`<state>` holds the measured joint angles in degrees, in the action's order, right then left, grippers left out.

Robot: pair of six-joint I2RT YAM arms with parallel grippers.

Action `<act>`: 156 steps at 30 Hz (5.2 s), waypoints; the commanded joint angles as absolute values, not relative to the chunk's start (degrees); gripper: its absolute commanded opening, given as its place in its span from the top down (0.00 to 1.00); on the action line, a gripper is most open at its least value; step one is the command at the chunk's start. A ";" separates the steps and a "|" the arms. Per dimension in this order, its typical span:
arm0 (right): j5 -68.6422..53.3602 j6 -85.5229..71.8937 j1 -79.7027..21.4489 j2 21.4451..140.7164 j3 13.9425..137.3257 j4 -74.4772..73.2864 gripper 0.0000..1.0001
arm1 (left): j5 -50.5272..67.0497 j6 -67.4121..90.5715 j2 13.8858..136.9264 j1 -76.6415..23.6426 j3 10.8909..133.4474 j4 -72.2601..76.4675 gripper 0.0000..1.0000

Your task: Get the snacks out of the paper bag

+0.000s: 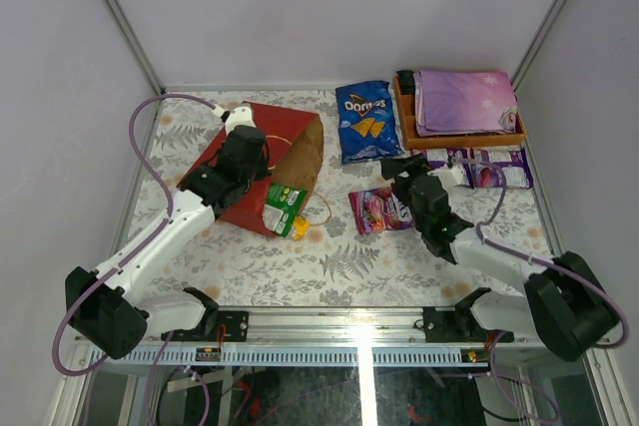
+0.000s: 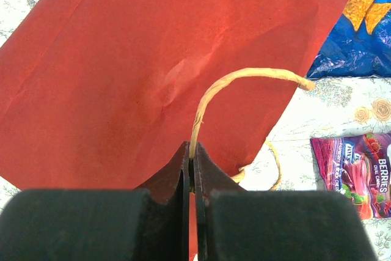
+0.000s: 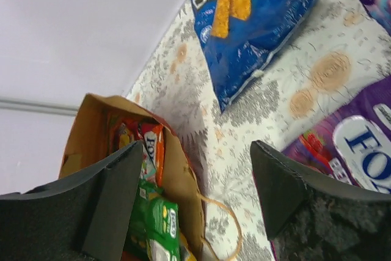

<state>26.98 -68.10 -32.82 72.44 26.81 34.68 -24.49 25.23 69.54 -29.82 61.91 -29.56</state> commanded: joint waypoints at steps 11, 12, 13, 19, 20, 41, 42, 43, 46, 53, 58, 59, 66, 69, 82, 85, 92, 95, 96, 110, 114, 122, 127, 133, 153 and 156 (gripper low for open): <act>15.85 -66.42 -34.10 69.73 16.49 31.97 0.35 | -24.53 24.54 68.47 -29.27 61.74 -27.96 1.00; 14.87 -66.65 -34.10 71.44 16.75 33.88 0.36 | -24.56 24.50 68.72 -29.27 61.80 -27.91 1.00; 14.30 -67.20 -34.10 73.20 16.52 35.94 0.36 | -24.50 24.52 68.92 -29.27 61.80 -27.68 1.00; 10.58 -71.86 -34.01 81.49 15.19 41.78 0.38 | -21.67 24.70 70.55 -29.35 61.80 -25.32 1.00; 10.44 -72.46 -34.01 82.85 15.08 42.62 0.38 | -21.57 24.71 70.52 -29.38 61.80 -25.19 1.00; 5.98 -68.87 -24.96 98.70 27.16 41.65 0.41 | -20.70 21.10 67.69 -27.84 57.21 -17.26 1.00; 4.92 -67.77 -23.59 98.59 27.88 41.10 0.41 | -20.62 20.98 67.74 -27.67 57.26 -17.16 1.00; 3.76 -66.61 -22.36 98.53 29.00 39.92 0.41 | -20.65 20.96 67.68 -27.49 57.34 -17.00 1.00; -0.13 -62.17 -19.58 99.44 34.01 34.51 0.41 | -20.35 20.67 67.78 -27.01 58.01 -16.99 1.00; -2.17 -62.41 -19.08 101.12 36.72 33.59 0.43 | -18.99 20.57 69.66 -26.46 61.41 -18.28 1.00; -0.70 -67.16 -19.93 101.44 35.45 32.53 0.43 | -17.60 21.08 72.02 -26.47 63.96 -19.69 1.00; 0.53 -68.60 -20.31 101.00 34.39 32.65 0.44 | -17.65 21.15 72.42 -26.46 64.43 -20.15 1.00; 8.96 -76.30 -20.94 93.45 25.66 32.65 0.43 | -17.54 21.35 73.93 -26.41 67.09 -20.56 1.00; 12.06 -78.22 -21.08 90.14 22.66 32.52 0.43 | -17.32 21.27 74.18 -26.50 67.47 -20.74 1.00; 15.67 -78.54 -26.57 91.95 28.88 36.41 0.39 | -19.83 20.31 78.25 -26.20 71.58 -22.27 1.00; 22.85 -73.74 -32.43 86.06 31.36 29.18 0.34 | -19.82 19.63 78.78 -25.65 72.57 -20.91 1.00; 17.14 -63.62 -35.42 82.10 33.72 31.65 0.34 | -18.45 21.74 80.05 -25.14 75.36 -18.75 1.00; 11.79 -61.59 -35.46 83.45 34.05 33.76 0.36 | -18.93 22.53 78.19 -25.09 72.38 -16.13 1.00; 10.41 -61.52 -35.43 84.21 33.70 35.49 0.37 | -19.16 22.54 77.70 -25.05 72.28 -16.28 1.00; 0.58 -61.96 -28.17 95.80 32.91 46.60 0.44 | -17.79 25.58 70.99 -25.06 63.57 -14.94 1.00; -7.73 -65.87 -23.59 108.82 33.34 56.14 0.49 | -16.98 25.33 70.49 -25.05 60.94 -12.50 1.00; -6.81 -60.82 -23.36 110.34 37.63 49.54 0.48 | -18.48 23.70 71.19 -25.07 59.93 -12.23 1.00; -12.38 -53.01 -20.68 111.79 43.43 43.33 0.48 | -18.72 23.16 72.15 -24.83 59.15 -11.12 1.00; -25.17 -39.29 -17.93 117.47 56.37 26.67 0.49 | -18.82 22.70 72.76 -24.39 58.88 -10.85 1.00; -29.23 -43.47 -10.47 108.10 45.05 36.70 0.57 | -16.80 22.92 74.03 -24.16 59.46 -11.13 1.00; -30.17 -45.19 -8.26 111.00 43.54 39.86 0.58 | -17.09 22.83 73.77 -24.18 59.41 -11.12 1.00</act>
<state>-27.75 -41.52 -10.92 107.87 45.60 32.93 -16.49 23.57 73.82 -24.64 59.53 -14.37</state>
